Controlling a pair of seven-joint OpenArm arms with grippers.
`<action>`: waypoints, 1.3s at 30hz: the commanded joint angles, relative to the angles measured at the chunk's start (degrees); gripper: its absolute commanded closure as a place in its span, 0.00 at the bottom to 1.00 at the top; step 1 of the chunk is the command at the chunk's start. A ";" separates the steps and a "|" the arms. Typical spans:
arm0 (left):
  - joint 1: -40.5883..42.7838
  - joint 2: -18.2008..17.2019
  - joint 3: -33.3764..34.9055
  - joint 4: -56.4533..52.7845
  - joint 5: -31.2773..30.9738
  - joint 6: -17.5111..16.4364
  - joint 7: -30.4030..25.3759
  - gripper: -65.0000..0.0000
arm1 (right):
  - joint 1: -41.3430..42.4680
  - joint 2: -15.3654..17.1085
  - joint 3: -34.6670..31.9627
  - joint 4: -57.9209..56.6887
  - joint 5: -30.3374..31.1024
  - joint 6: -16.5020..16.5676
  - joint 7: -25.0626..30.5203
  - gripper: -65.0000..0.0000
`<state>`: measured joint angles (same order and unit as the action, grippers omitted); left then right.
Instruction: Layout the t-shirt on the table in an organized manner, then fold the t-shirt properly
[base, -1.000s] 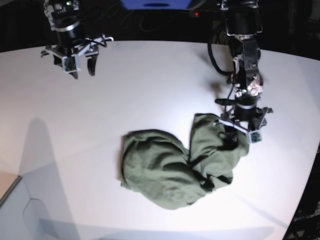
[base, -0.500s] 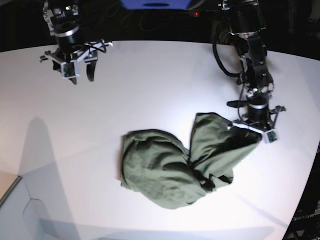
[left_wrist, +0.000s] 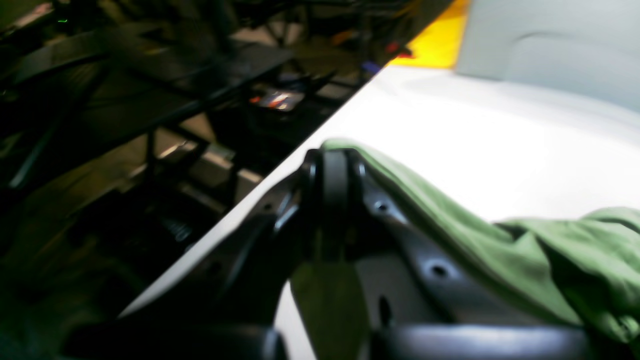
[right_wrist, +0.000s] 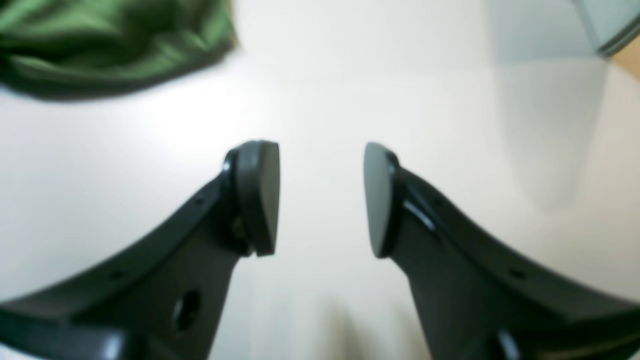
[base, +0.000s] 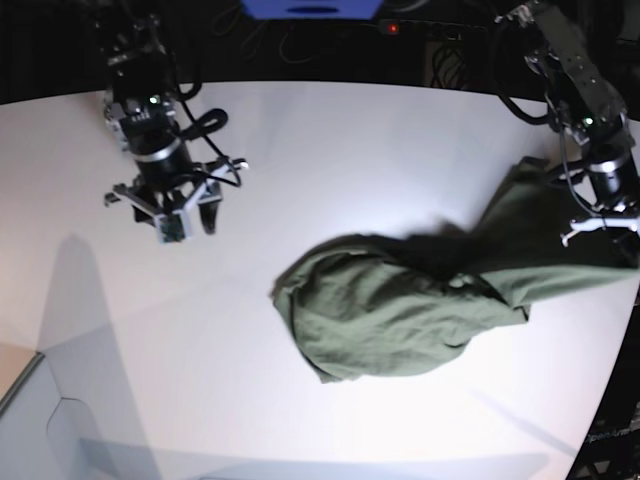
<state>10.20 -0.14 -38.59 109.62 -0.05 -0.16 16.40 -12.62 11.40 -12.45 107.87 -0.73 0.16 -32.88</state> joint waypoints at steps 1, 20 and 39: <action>0.49 -0.43 -0.93 -0.39 0.01 0.30 -1.59 0.99 | 2.47 0.07 -1.93 -0.31 0.34 0.14 0.22 0.57; 8.92 2.91 -2.07 -4.61 0.01 0.30 -1.77 0.99 | 23.22 -0.19 -33.05 -25.19 0.34 0.23 10.16 0.37; 10.42 4.32 -2.07 -4.61 0.10 0.30 -1.68 0.99 | 30.69 -4.94 -33.13 -47.70 0.34 0.23 23.26 0.93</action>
<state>20.84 4.64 -40.51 104.12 -0.08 -0.21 16.45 17.52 6.15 -45.71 59.86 -0.19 0.36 -8.71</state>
